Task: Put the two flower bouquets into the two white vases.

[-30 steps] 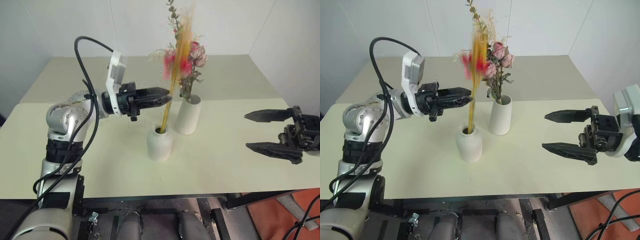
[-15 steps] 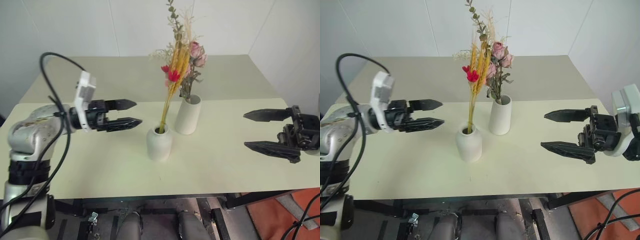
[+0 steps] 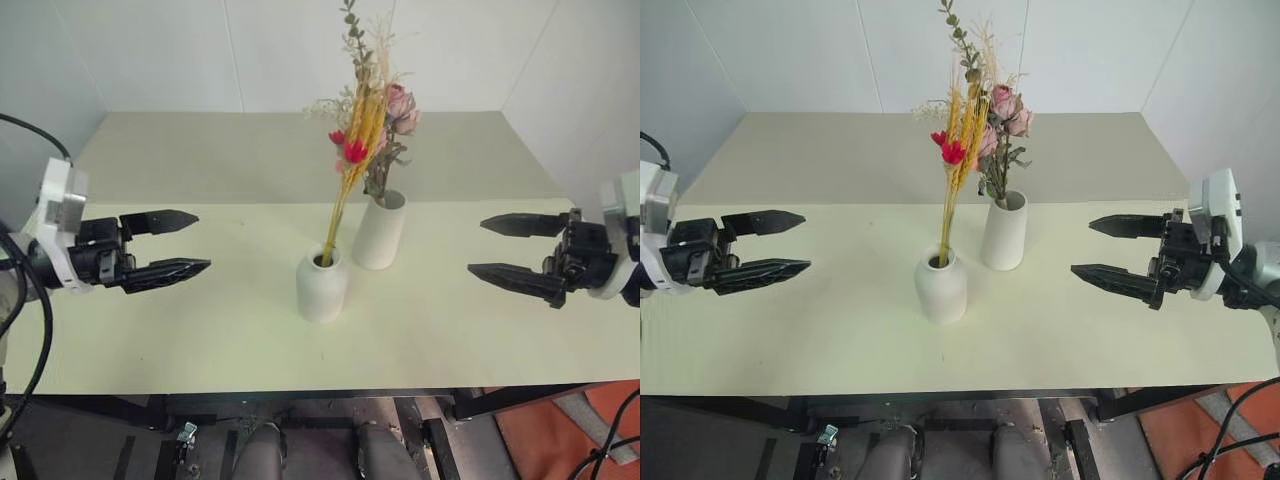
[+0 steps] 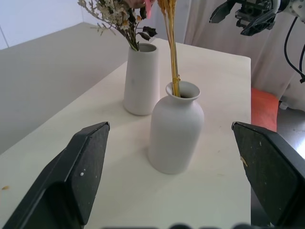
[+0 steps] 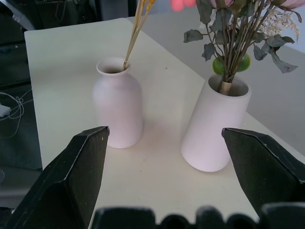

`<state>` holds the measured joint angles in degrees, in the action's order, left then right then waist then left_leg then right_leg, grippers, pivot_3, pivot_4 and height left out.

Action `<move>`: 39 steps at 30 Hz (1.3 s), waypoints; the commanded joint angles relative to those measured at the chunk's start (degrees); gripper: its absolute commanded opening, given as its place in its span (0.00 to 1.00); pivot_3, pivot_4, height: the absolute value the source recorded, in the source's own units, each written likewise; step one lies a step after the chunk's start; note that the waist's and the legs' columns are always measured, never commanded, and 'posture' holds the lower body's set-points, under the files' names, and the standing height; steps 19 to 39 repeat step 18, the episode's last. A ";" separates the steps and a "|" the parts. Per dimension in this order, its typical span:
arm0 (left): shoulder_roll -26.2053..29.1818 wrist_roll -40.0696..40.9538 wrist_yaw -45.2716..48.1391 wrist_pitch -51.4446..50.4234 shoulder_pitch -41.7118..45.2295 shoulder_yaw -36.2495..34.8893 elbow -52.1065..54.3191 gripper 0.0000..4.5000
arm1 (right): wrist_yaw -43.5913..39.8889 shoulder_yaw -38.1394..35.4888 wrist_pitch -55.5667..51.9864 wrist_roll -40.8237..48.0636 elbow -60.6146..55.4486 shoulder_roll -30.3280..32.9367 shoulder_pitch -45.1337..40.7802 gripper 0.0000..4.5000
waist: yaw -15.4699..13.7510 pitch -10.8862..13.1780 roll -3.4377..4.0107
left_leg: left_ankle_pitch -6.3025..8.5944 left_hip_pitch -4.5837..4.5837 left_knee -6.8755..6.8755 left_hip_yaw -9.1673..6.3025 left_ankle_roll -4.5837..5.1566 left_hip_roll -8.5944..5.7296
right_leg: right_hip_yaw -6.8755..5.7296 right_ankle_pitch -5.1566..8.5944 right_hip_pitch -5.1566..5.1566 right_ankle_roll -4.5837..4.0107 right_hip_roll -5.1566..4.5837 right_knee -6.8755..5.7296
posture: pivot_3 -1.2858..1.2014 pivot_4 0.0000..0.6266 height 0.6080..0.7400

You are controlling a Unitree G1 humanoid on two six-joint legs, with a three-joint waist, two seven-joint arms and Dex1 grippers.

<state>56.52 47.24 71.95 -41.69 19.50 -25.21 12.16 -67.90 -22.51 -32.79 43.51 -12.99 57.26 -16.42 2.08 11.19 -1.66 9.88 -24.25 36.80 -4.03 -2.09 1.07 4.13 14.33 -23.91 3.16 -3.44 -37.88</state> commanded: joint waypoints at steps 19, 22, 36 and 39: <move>-2.43 4.01 -1.09 0.93 7.35 3.33 -3.19 1.00 | 2.49 -5.94 -1.08 1.38 -4.01 2.84 4.12 1.00 | 0.32 0.00 0.00 | 0.00 0.01 -0.01 0.02 0.00 0.02 | 0.01 0.00 -0.02 -0.01 0.03 -0.03 | 0.52 0.24 1.00; -2.43 4.01 -1.09 0.93 7.35 3.33 -3.19 1.00 | 2.49 -5.94 -1.08 1.38 -4.01 2.84 4.12 1.00 | 0.32 0.00 0.00 | 0.00 0.01 -0.01 0.02 0.00 0.02 | 0.01 0.00 -0.02 -0.01 0.03 -0.03 | 0.52 0.24 1.00; -2.43 4.01 -1.09 0.93 7.35 3.33 -3.19 1.00 | 2.49 -5.94 -1.08 1.38 -4.01 2.84 4.12 1.00 | 0.32 0.00 0.00 | 0.00 0.01 -0.01 0.02 0.00 0.02 | 0.01 0.00 -0.02 -0.01 0.03 -0.03 | 0.52 0.24 1.00; -2.43 4.01 -1.09 0.93 7.35 3.33 -3.19 1.00 | 2.49 -5.94 -1.08 1.38 -4.01 2.84 4.12 1.00 | 0.32 0.00 0.00 | 0.00 0.01 -0.01 0.02 0.00 0.02 | 0.01 0.00 -0.02 -0.01 0.03 -0.03 | 0.52 0.24 1.00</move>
